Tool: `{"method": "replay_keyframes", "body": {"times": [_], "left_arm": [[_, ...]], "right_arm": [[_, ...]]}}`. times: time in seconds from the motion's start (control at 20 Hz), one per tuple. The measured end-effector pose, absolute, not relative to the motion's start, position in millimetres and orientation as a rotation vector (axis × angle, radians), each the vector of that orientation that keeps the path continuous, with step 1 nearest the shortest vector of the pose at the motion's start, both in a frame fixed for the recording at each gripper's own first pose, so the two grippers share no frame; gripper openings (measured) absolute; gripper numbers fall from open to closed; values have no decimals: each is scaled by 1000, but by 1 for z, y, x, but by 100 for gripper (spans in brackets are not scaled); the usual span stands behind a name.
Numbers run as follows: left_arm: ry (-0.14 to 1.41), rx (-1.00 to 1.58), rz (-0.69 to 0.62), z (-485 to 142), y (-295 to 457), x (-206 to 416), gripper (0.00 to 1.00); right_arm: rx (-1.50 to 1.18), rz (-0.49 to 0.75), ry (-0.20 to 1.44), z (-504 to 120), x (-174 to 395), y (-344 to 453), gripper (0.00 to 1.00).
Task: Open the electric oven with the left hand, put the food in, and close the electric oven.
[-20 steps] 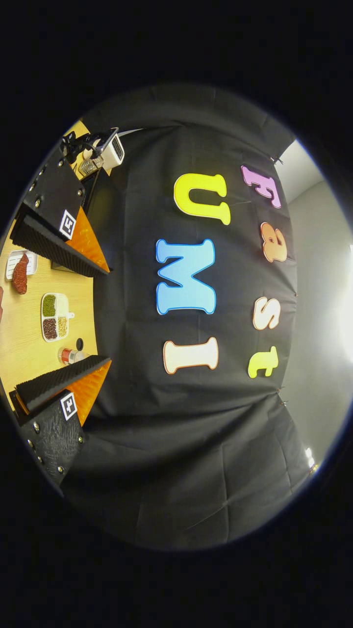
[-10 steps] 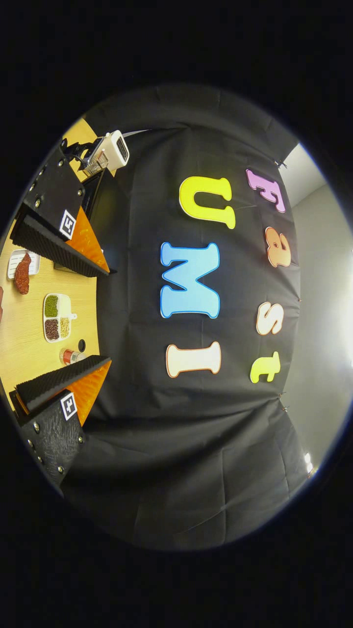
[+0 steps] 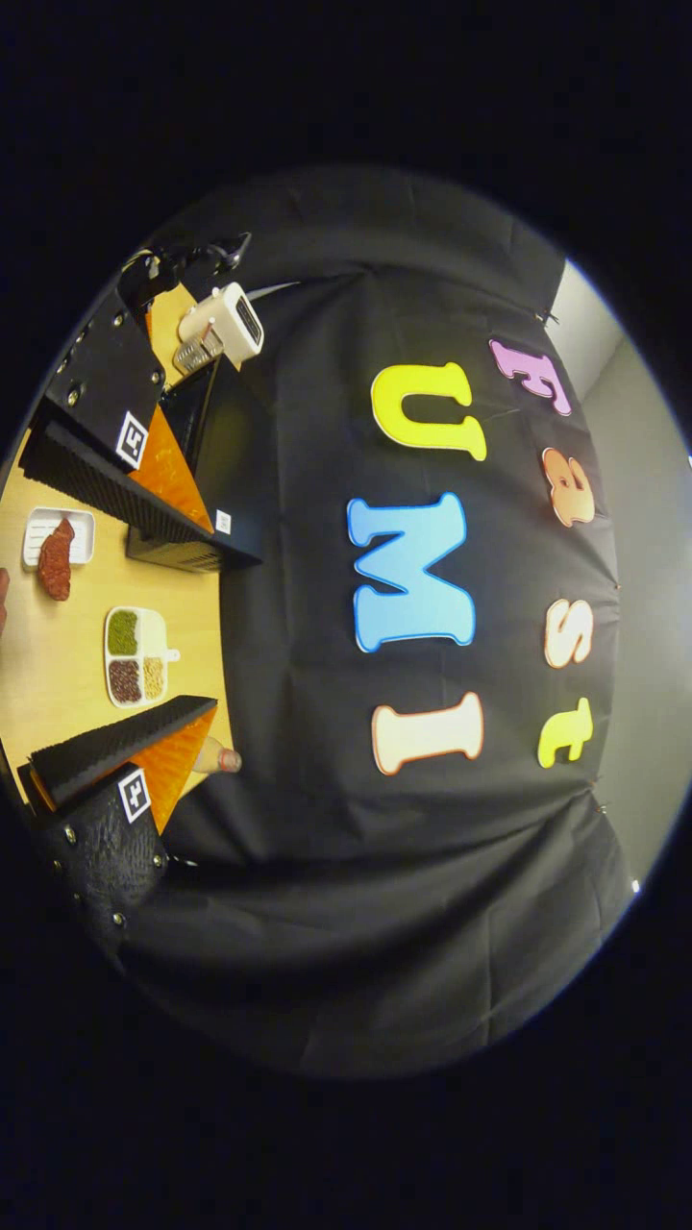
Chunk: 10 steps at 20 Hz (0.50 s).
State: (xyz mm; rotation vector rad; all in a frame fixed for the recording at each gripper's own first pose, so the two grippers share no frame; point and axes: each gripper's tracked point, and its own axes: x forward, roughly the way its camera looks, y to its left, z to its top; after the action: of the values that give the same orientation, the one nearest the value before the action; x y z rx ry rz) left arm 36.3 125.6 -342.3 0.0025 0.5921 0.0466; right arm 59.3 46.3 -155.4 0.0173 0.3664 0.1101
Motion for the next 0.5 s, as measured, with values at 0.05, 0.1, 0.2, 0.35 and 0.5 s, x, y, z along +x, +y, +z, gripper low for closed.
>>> {"method": "replay_keyframes", "body": {"times": [0.05, 0.1, 0.2, 0.35, 0.5], "left_arm": [[555, 5, 45, -321, 126, 38, 92], [518, 12, 48, -299, 127, 38, 97], [443, 19, 50, -255, 125, 40, 95], [338, 44, 58, -193, 123, 39, 94], [256, 58, 59, -145, 118, 38, 97]], "right_arm": [[35, 135, 415, -171, 60, 47, 97], [59, 157, 469, -189, 59, 48, 97], [130, 192, 582, -224, 52, 50, 98], [229, 220, 711, -266, 45, 51, 99], [248, 254, 812, -302, 35, 51, 97]]}}
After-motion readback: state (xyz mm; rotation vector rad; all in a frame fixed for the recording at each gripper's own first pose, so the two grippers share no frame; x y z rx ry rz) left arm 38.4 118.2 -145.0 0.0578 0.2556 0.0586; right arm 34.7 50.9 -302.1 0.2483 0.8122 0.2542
